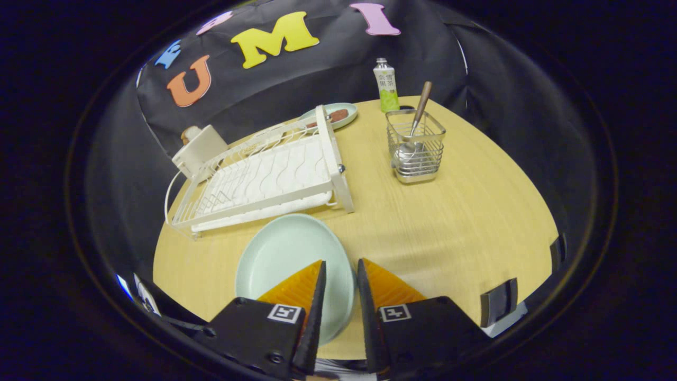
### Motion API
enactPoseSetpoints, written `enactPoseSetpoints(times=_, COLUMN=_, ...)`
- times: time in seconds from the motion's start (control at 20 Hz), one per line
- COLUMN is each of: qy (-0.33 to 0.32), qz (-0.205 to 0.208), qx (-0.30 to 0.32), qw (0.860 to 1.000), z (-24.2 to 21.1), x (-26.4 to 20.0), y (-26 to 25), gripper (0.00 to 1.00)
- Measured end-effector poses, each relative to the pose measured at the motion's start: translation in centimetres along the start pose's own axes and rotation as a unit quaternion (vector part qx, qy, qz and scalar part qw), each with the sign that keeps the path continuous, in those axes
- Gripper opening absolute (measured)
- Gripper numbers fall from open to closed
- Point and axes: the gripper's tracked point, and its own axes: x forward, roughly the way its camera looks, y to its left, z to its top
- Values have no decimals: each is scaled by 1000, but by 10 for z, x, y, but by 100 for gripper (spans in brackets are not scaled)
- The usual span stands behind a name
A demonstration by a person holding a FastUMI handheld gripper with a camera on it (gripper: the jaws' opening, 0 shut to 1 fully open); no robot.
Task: Take the plate from the dish rack, then take the spoon from the basket and place it into the plate.
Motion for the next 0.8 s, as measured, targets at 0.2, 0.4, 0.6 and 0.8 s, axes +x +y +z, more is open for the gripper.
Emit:
enactPoseSetpoints(times=0.2, qy=-34, qz=-31, qx=-33, qw=998, z=13, x=-10, y=-14, gripper=91)
enactPoseSetpoints(times=0.4, qy=-63, qz=-55, qx=-59, qw=995, z=28, x=-16, y=-28, gripper=95)
enactPoseSetpoints(times=0.6, qy=-87, qz=-69, qx=-65, qw=992, z=53, x=-17, y=-44, gripper=95)
enactPoseSetpoints(times=0.8, qy=-110, qz=-70, qx=-52, qw=990, z=90, x=-11, y=-63, gripper=96)
